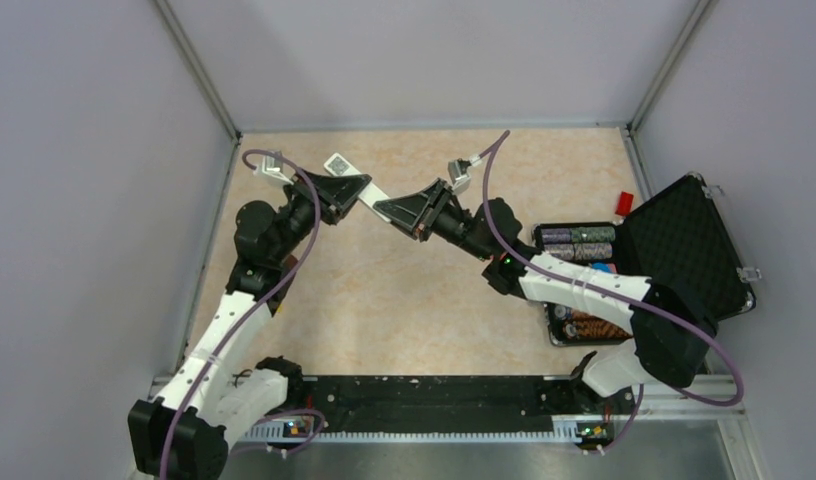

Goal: Load the batteries into the remote control

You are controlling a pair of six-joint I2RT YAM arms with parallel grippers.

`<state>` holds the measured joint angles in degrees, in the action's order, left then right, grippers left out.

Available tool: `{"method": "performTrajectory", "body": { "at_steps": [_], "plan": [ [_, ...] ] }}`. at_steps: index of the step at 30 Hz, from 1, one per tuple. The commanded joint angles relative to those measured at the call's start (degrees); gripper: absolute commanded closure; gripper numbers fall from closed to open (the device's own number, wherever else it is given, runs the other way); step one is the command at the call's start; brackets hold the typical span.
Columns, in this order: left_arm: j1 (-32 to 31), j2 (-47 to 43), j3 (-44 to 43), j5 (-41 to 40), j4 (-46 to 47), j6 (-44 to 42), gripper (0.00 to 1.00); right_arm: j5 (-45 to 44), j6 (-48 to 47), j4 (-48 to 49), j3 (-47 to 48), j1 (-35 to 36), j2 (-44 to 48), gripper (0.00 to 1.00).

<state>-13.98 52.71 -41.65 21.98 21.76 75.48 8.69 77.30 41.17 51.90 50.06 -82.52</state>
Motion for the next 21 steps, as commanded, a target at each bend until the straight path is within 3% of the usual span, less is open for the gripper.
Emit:
{"method": "performTrajectory", "body": {
  "at_steps": [1,8,16,21],
  "plan": [
    [3.24,-0.35,-9.40,-7.91,4.60,-7.46,1.00,5.20,-4.52,-7.41,-2.64,-2.27,2.92,0.95],
    [4.02,1.22,-12.88,-6.06,-0.13,-9.27,1.00,9.49,-9.59,-11.14,-1.54,-3.22,3.27,0.89],
    [4.22,2.77,-14.43,-3.67,-3.27,-7.26,1.00,13.01,-16.96,-14.60,2.09,-3.74,2.75,1.00],
    [4.40,3.86,-15.24,-1.93,-3.66,-5.36,1.00,14.81,-18.32,-15.19,3.16,-3.67,1.83,1.00]
  ]
}}
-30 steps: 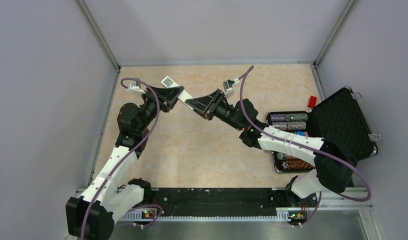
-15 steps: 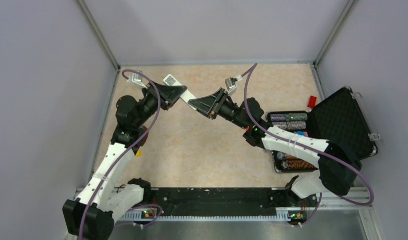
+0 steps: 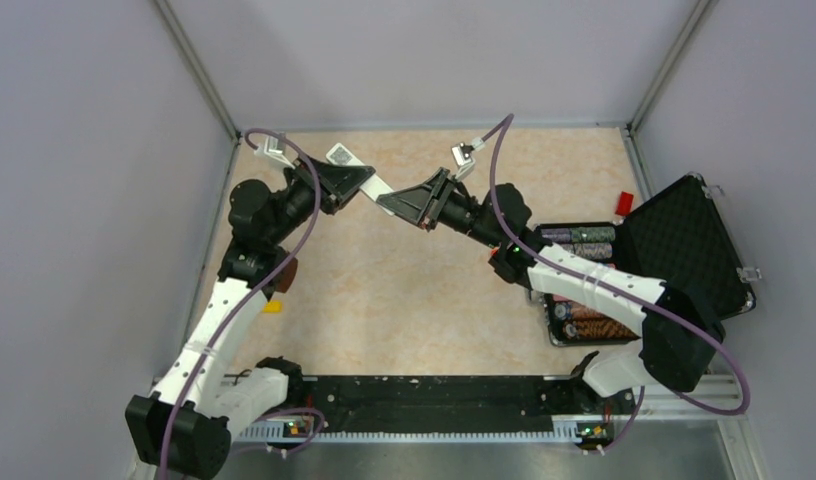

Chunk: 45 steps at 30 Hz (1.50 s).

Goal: Load the batteries into the remote control

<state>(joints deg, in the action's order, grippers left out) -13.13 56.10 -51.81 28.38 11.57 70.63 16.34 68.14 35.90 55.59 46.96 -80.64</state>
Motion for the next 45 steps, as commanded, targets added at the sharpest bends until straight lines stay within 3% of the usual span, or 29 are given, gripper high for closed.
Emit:
{"method": "performTrajectory", "body": {
  "at_steps": [1,10,18,23,29,45],
  "plan": [
    [3.54,0.64,-5.32,-8.08,6.17,-0.13,1.00,7.07,-9.24,-9.90,-0.45,-0.59,-0.23,1.00],
    [3.56,2.12,-4.52,-5.02,5.76,9.09,1.00,6.51,-8.74,-5.48,-0.33,-0.56,-2.32,1.00],
    [3.55,2.35,-4.26,-5.01,7.15,8.39,1.00,5.39,-8.20,-7.24,0.25,-0.61,-2.13,1.00],
    [3.55,2.30,-2.68,-3.89,12.78,7.77,1.00,4.85,-3.07,-6.14,1.49,-0.59,-3.46,0.78],
    [3.47,1.96,-0.12,-1.71,20.77,7.09,1.00,3.71,2.91,-6.22,3.31,-0.67,-5.46,0.67],
    [2.86,1.18,3.22,0.83,24.11,8.90,1.00,1.09,11.28,-3.40,3.07,-0.62,-8.30,0.62]
  ]
}}
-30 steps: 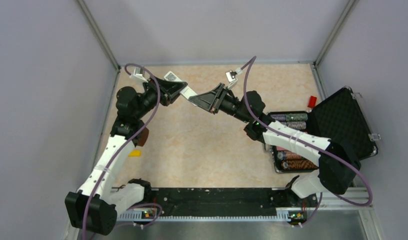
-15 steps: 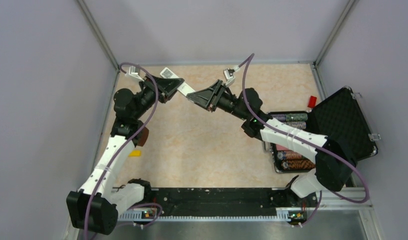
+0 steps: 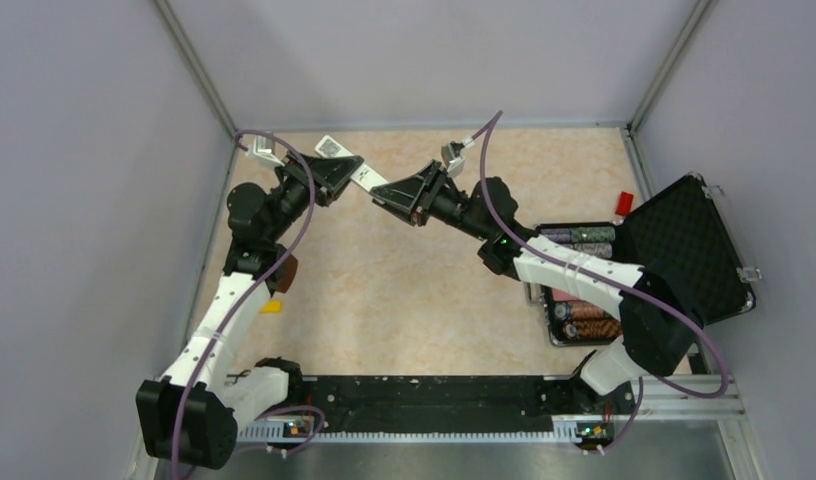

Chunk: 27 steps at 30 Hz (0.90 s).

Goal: Load the batteries into the remote control

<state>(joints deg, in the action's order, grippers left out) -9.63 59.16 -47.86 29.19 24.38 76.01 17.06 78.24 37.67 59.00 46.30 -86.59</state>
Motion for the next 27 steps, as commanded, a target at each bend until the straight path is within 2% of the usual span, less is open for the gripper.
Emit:
{"method": "performTrajectory", "body": {
  "at_steps": [1,17,24,27],
  "plan": [
    [-0.77,-1.92,-0.60,0.18,11.30,3.53,1.00,0.10,1.55,-5.48,-0.25,0.02,-2.40,0.61],
    [-6.61,-3.54,-0.22,0.73,8.83,7.67,1.00,0.39,2.78,-5.51,1.44,0.29,-6.05,0.62],
    [-8.21,-3.53,-0.36,0.57,8.76,7.42,1.00,0.56,3.06,-5.67,1.68,0.58,-7.19,0.73],
    [-8.21,-4.40,-0.61,-0.18,6.46,5.63,1.00,0.48,3.05,-4.39,1.38,0.60,-7.05,0.69]
  ]
}}
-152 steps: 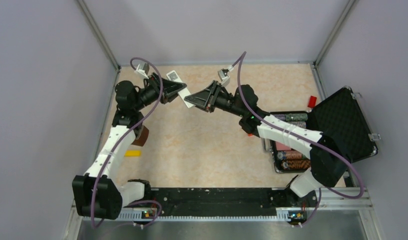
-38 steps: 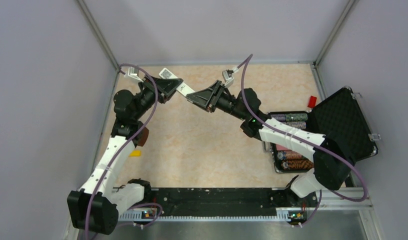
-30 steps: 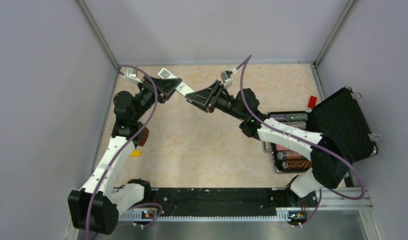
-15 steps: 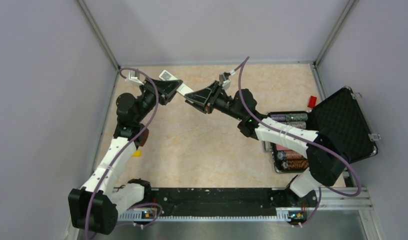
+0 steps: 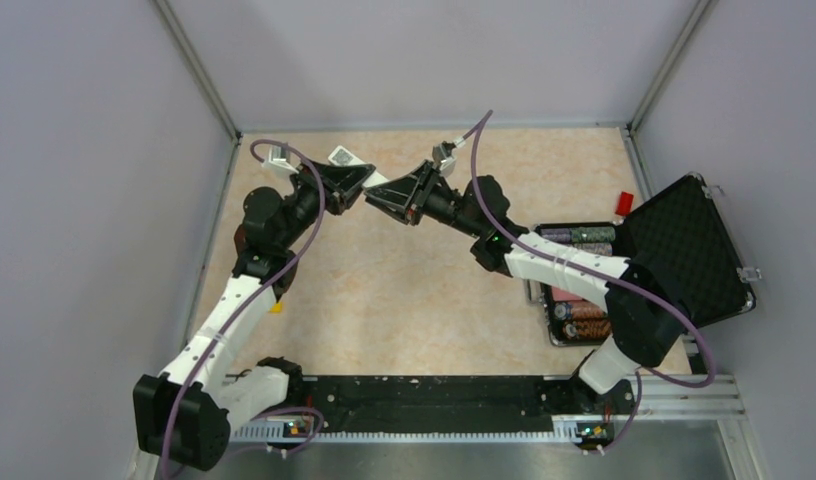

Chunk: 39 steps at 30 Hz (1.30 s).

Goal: Load the batteries into the remote control

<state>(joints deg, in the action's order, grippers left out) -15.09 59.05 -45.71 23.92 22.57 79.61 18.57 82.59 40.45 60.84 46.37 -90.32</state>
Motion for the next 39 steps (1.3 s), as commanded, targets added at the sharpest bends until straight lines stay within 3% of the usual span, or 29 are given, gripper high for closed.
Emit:
{"method": "performTrajectory", "body": {
  "at_steps": [1,9,19,26,32,39],
  "plan": [
    [-2.75,-4.54,-2.70,4.75,7.86,1.72,1.00,-1.15,-1.32,-6.80,-0.53,0.53,-3.13,0.66],
    [-2.36,-6.78,-1.38,-0.43,4.07,-1.16,1.00,-1.57,-2.35,-6.28,0.03,0.35,-1.13,0.45],
    [0.30,-6.75,-2.61,2.29,-2.58,-7.87,1.00,-0.40,-9.45,-7.58,-4.55,-1.72,8.54,0.26],
    [0.83,-4.94,-5.65,12.78,-8.88,-14.67,1.00,5.90,-21.05,-9.28,-4.60,-3.62,12.82,0.22],
    [0.90,-1.68,-8.30,25.97,-8.52,-17.55,1.00,19.79,-31.38,-13.12,1.01,-3.90,11.31,0.21],
    [0.85,-0.78,-9.60,31.54,-8.33,-19.60,1.00,27.68,-35.89,-16.39,2.34,-3.91,10.30,0.28]
  ]
}}
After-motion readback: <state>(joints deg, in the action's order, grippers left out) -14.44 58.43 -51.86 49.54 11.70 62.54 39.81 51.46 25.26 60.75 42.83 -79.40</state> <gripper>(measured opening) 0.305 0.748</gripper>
